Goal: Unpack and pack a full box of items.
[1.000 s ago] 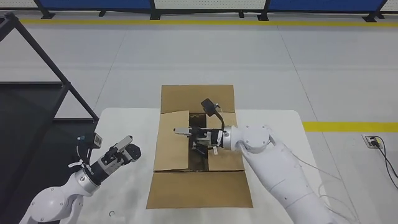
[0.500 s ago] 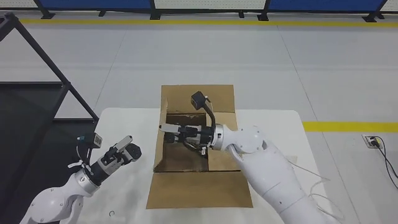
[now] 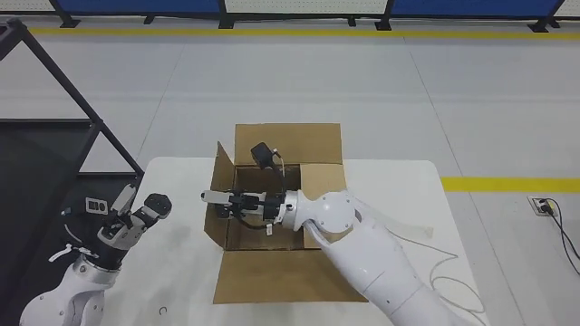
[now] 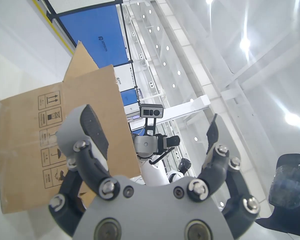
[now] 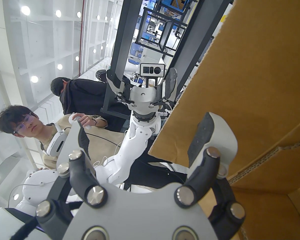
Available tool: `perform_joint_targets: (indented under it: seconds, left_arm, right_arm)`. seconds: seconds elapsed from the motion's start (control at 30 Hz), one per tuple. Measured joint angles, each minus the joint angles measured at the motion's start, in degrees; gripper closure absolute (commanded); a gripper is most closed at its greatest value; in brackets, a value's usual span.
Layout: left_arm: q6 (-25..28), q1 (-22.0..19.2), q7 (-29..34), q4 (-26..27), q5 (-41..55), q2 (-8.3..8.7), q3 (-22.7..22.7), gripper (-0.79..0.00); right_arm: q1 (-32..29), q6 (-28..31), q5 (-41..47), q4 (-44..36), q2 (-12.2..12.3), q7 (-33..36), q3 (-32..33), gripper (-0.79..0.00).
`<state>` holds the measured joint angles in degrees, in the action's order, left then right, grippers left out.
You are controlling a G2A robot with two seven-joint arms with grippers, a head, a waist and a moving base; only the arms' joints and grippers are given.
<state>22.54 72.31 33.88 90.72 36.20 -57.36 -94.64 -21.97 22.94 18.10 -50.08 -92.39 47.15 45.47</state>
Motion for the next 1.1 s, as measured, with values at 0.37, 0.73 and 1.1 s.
perform_joint_targets:
  seconds: [0.37, 0.73, 1.1]
  left_arm:
    - [-1.5, -0.1, -1.2, 0.6, -1.0, -0.06, 0.0, -0.785]
    - [-3.3, 1.9, 0.5, 2.7, 4.6, -0.26, -2.9, -0.785]
    - [-12.1, -0.7, 6.8, -1.4, 5.4, 0.03, -2.4, -0.785]
  right_arm:
    - [-0.6, -3.3, -1.4, -1.2, -0.6, -1.0, -1.6, -0.785]
    - [4.6, -9.5, -3.4, 5.8, -5.3, -3.0, -8.2, -0.785]
    - [6.9, -8.2, -2.5, 14.2, -8.1, -1.6, -8.8, -0.785]
